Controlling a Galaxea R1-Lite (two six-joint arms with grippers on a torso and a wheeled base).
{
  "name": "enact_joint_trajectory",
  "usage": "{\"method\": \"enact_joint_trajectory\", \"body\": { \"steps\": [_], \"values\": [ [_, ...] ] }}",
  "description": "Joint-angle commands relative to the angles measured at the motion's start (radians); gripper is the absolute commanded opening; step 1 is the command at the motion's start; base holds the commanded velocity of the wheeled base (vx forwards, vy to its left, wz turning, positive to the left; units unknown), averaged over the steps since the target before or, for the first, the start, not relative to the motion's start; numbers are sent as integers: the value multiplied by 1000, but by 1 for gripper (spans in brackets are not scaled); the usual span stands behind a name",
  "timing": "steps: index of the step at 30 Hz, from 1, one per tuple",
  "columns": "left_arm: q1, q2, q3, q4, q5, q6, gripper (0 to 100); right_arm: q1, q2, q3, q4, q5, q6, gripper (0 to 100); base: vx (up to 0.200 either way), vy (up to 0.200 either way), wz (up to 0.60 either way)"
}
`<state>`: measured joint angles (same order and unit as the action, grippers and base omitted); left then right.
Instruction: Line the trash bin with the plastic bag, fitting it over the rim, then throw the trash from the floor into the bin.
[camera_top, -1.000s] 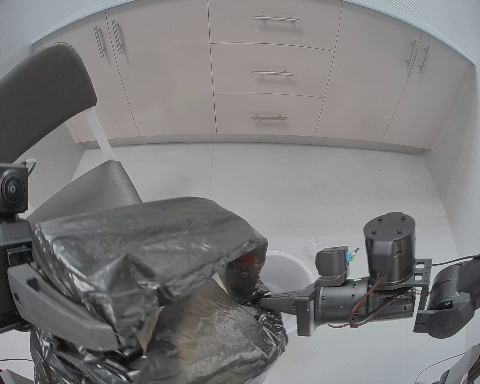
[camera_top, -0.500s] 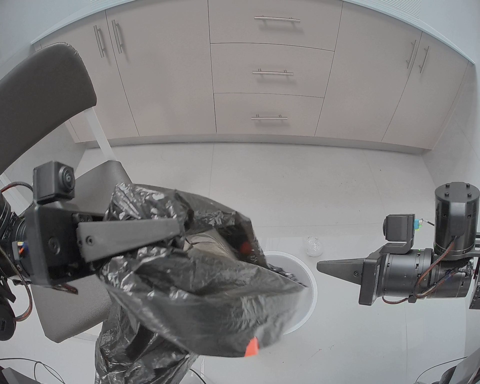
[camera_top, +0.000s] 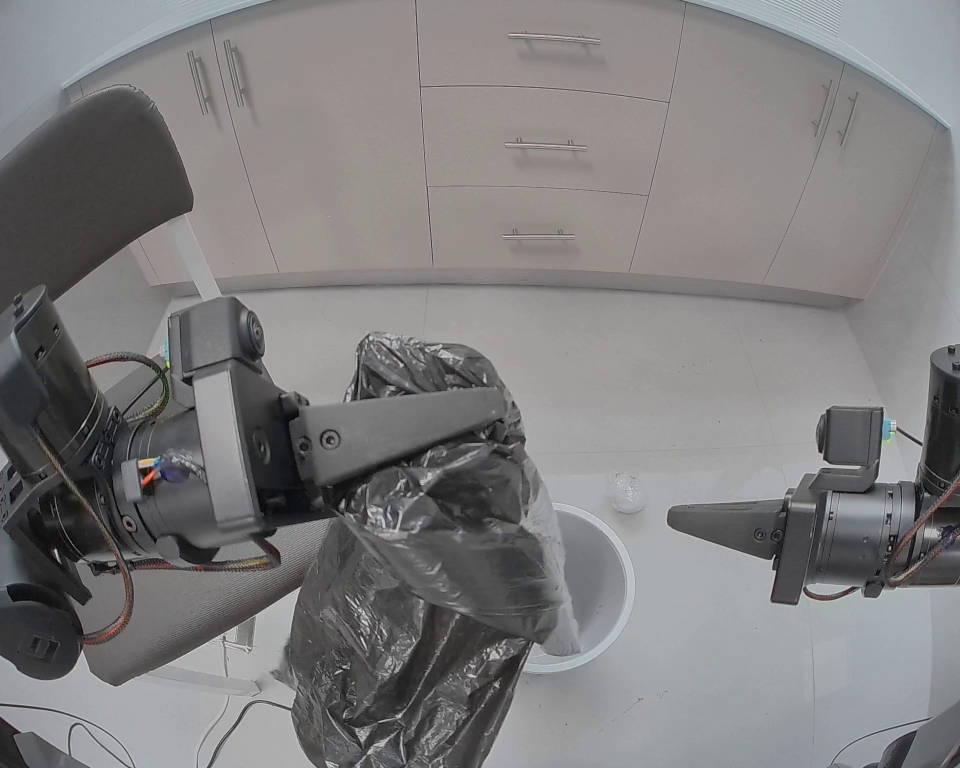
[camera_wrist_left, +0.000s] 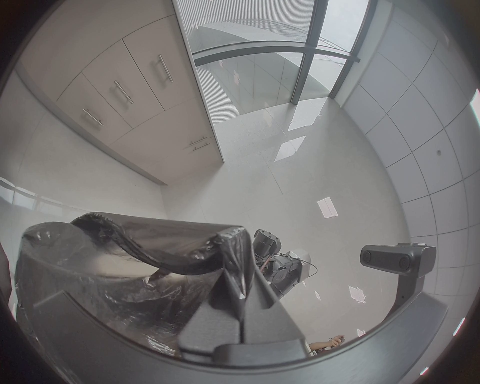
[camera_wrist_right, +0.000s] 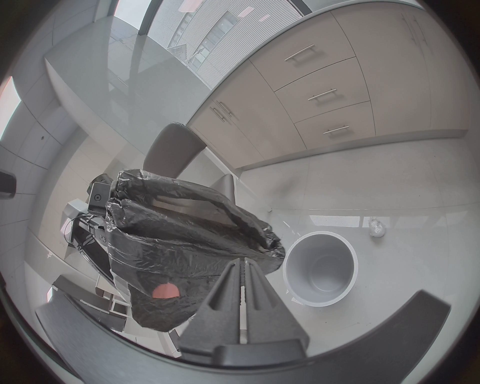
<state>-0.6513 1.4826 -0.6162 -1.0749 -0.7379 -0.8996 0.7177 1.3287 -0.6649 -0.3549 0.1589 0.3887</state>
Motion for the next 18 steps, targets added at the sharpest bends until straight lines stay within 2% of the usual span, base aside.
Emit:
{"method": "enact_joint_trajectory", "body": {
  "steps": [1,5,9,12,13,15,18],
  "values": [
    [-18,-30,-10,0,-2,-22,0,-7,24,19,-12,40,-7,0,0,0,0],
    [-48,-91,-31,-2,-12,-108,0,-44,49,24,-13,79,-11,0,0,0,0],
    [-87,-123,-47,-2,-54,-121,0,-73,55,28,-32,114,-11,0,0,0,0],
    [-110,-134,-47,-2,-117,-121,0,-104,69,37,-61,120,-11,0,0,0,0],
    [-116,-139,-47,-3,-141,-121,0,-118,78,39,-75,122,-10,100,0,0,0],
    [-119,-140,-47,-7,-170,-121,0,-144,96,37,-96,129,-2,100,0,0,0],
    [-122,-145,-53,-8,-210,-119,0,-178,124,44,-108,186,-7,100,0,0,0]
  ]
}}
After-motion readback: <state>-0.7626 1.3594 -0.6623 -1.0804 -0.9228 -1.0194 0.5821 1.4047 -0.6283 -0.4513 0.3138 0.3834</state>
